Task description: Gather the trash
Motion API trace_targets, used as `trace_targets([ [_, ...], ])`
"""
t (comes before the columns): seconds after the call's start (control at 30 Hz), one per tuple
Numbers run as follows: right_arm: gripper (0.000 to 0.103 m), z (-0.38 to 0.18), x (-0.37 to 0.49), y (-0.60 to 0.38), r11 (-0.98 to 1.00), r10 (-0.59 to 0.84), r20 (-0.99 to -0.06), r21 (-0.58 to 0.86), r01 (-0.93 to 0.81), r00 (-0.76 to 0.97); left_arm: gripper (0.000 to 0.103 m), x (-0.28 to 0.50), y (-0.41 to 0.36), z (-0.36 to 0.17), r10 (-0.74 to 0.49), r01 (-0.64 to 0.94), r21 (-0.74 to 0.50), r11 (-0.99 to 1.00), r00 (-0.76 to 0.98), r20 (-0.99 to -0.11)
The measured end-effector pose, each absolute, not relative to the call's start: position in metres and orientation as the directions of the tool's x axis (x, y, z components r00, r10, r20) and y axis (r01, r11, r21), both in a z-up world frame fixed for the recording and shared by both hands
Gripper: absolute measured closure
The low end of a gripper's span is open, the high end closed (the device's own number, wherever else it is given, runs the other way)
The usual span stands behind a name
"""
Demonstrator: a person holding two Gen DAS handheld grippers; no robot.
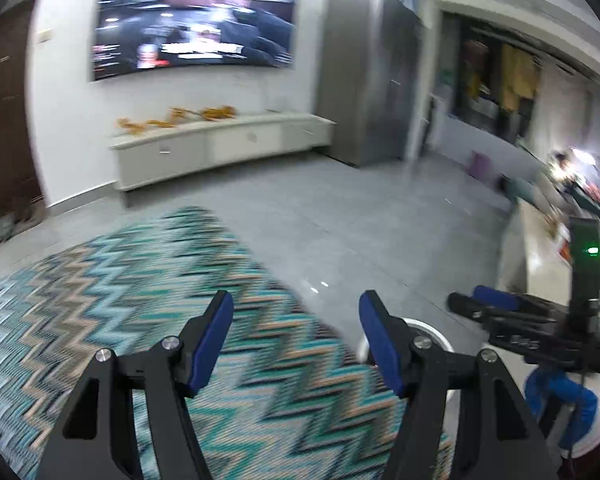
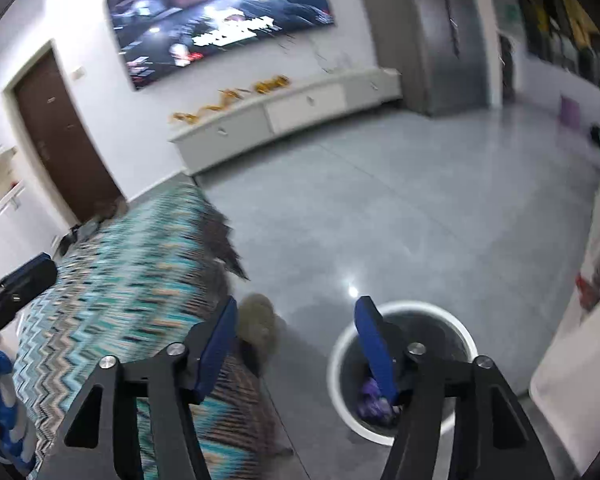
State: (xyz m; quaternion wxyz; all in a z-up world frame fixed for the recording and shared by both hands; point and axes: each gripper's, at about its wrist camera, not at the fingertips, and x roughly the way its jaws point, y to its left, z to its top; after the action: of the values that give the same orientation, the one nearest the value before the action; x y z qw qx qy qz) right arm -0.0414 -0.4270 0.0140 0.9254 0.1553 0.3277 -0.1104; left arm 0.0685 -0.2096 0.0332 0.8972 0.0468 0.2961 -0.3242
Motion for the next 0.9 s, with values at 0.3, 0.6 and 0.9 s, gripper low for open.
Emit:
trace_targets([
  [0.3, 0.016, 0.062, -0.034, -0.293, 0.99, -0.032, -0.495, 0.105, 0.097, 0.868, 0.031, 0.039, -0.08, 0.045, -0.299, 0.327, -0.038, 0.944, 0.807, -0.509],
  [0.6, 0.004, 0.076, -0.054, -0.212, 0.998, -0.055, -0.398, -0.055, 0.036, 0.916, 0.031, -0.002, -0.02, 0.051, -0.147, 0.163, 0.001, 0.987, 0.889, -0.434],
  [0.9, 0.0, 0.075, -0.075, -0.19, 0.991, -0.098, -0.322, -0.118, 0.062, 0.942, 0.0, -0.036, -0.002, 0.062, -0.07, 0.077, 0.009, 0.997, 0.942, -0.328],
])
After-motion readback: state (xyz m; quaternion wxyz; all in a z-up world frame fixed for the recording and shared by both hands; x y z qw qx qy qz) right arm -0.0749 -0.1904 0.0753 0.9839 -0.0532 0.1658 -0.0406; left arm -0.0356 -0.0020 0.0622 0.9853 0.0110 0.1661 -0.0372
